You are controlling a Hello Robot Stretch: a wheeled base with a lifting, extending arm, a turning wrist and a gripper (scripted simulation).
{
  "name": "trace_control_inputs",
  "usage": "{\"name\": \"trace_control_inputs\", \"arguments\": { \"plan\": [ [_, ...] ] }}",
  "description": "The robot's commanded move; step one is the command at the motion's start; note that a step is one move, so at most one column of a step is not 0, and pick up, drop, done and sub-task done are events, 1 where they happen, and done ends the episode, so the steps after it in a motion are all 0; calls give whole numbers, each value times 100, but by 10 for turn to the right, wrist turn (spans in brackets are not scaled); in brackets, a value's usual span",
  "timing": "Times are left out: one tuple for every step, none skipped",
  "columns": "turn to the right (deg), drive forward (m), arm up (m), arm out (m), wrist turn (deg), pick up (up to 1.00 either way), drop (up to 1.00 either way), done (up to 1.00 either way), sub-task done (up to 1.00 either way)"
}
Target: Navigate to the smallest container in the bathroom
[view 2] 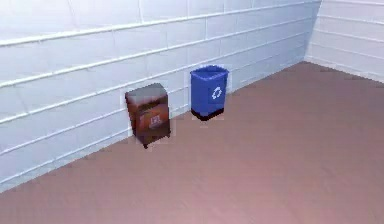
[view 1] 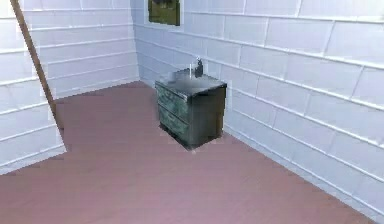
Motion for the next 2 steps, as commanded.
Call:
{"name": "trace_control_inputs", "arguments": {
  "plan": [
    [0,100,0,0,0,0,0,0,0],
    [-30,0,0,0,0,0,0,0,0]
  ]
}}
